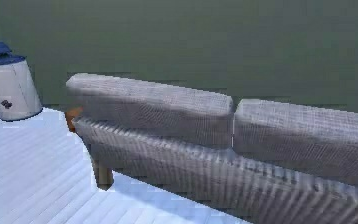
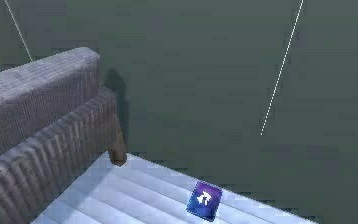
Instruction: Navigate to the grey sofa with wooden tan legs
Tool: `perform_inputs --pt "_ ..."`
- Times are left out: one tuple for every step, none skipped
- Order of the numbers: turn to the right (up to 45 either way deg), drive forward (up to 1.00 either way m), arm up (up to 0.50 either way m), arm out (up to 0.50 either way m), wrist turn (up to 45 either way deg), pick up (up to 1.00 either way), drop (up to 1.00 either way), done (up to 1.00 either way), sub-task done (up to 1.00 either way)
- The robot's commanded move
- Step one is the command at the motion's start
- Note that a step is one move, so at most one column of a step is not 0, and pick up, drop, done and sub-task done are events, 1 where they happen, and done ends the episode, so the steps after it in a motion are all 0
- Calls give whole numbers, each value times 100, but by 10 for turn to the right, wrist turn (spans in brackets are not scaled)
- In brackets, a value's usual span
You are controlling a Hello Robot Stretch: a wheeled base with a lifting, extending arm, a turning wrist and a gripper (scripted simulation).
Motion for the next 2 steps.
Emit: perform_inputs --pt "180 0 0 0 0 0 0 0 0" --pt "0 0 0 0 0 0 0 100 0"
